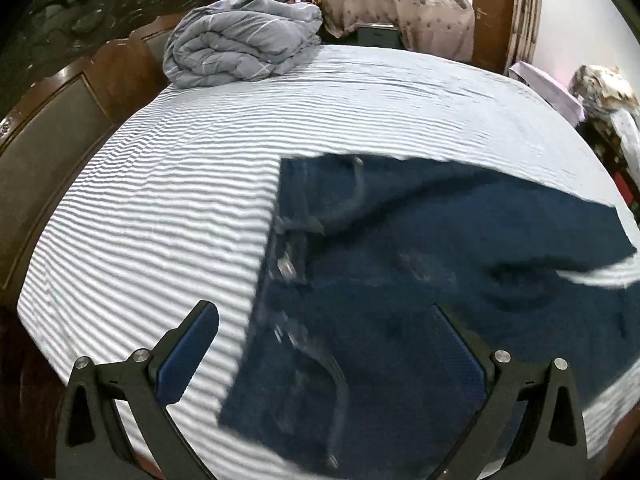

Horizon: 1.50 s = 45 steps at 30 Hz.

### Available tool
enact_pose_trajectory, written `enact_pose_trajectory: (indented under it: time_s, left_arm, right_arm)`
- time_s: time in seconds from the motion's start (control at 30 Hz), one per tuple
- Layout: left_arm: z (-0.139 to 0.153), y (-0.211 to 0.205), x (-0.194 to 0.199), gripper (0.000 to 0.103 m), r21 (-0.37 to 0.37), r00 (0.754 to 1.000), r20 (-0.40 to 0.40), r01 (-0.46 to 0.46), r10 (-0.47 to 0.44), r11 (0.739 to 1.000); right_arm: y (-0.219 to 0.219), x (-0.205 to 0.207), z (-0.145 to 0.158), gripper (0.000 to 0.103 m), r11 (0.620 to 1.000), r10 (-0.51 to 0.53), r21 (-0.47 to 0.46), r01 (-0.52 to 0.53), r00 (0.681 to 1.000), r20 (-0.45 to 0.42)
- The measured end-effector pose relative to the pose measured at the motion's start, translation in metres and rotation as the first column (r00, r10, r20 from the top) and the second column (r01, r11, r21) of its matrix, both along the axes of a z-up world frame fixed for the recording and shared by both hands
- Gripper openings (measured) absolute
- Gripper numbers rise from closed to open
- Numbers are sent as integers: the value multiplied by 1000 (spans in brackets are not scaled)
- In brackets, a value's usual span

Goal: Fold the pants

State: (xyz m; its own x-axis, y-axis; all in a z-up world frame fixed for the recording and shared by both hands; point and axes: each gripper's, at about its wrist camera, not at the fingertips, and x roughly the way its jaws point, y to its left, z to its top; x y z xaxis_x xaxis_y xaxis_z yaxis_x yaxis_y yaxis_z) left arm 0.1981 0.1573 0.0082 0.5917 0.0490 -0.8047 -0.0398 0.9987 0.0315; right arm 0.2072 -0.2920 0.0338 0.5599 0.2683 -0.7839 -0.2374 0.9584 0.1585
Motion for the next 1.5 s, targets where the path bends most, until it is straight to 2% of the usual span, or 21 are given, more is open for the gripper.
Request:
enact_pose_trajectory:
  time_s: [0.1, 0.17, 0.27, 0.33, 0.47, 0.63, 0.73, 0.9, 0.93, 0.97, 1.03, 1.13, 1.2, 1.27, 1.3, 1.33, 1.43, 1.5]
  left_arm:
    - [-7, 20, 29, 102, -13, 1000, -4, -16, 16, 1000]
    - [-16, 40, 54, 101, -46, 999, -16, -38, 37, 998]
    - [-38, 70, 96, 98, -114, 996, -53, -75, 70, 991]
    - [-46, 75, 110, 98, -129, 995, -67, -79, 71, 988]
    - [-72, 89, 160, 97, -212, 996, -90, -21, 1, 977]
    - [-93, 92, 199, 97, -244, 994, -102, 21, -47, 970]
    - [-108, 94, 217, 97, -249, 992, -102, 52, -79, 967]
    - [-127, 82, 236, 97, -293, 979, -111, 132, -171, 947]
    - [-129, 78, 238, 97, -287, 976, -112, 151, -189, 946]
    - [-132, 73, 243, 97, -280, 970, -109, 179, -216, 943]
    - [-135, 64, 250, 97, -277, 959, -99, 230, -265, 933]
    - [-135, 56, 255, 91, -282, 942, -98, 283, -321, 917]
    - [-136, 52, 259, 90, -289, 931, -103, 310, -351, 906]
    - [-138, 56, 258, 86, -302, 927, -99, 319, -362, 899]
    - [-137, 60, 259, 82, -309, 928, -91, 319, -361, 896]
    - [-135, 64, 261, 79, -317, 930, -81, 316, -357, 894]
    - [-135, 72, 266, 71, -333, 935, -73, 305, -347, 892]
    - [-134, 69, 264, 64, -314, 937, -66, 307, -343, 898]
  right_arm:
    - [-3, 46, 0, 96, 998, 58, -22, -59, 998, -23]
    - [-2, 76, -4, 88, 995, 95, -29, -96, 995, -33]
    - [3, 126, -16, 82, 989, 133, -49, -136, 989, -65]
    - [5, 157, -26, 80, 988, 141, -51, -146, 986, -91]
    - [10, 210, -43, 78, 985, 173, -1, -174, 976, -131]
    - [28, 262, -77, 78, 963, 265, 10, -269, 942, -207]
    - [41, 283, -96, 76, 946, 316, 9, -324, 915, -251]
    - [51, 310, -118, 72, 912, 395, 20, -409, 864, -312]
    - [52, 316, -120, 71, 909, 400, 16, -416, 861, -315]
    - [51, 321, -121, 71, 913, 390, 1, -408, 874, -291]
    - [46, 331, -126, 71, 907, 403, 11, -421, 862, -306]
    - [41, 340, -136, 71, 888, 449, 71, -455, 819, -357]
    - [41, 343, -143, 67, 875, 472, 92, -475, 796, -379]
    - [44, 344, -152, 54, 853, 513, 135, -504, 763, -393]
    - [46, 344, -156, 51, 847, 523, 140, -513, 754, -398]
    - [48, 345, -161, 47, 841, 529, 125, -527, 750, -397]
    - [47, 348, -164, 40, 839, 536, 127, -529, 768, -350]
    - [46, 348, -164, 34, 846, 529, 131, -518, 779, -337]
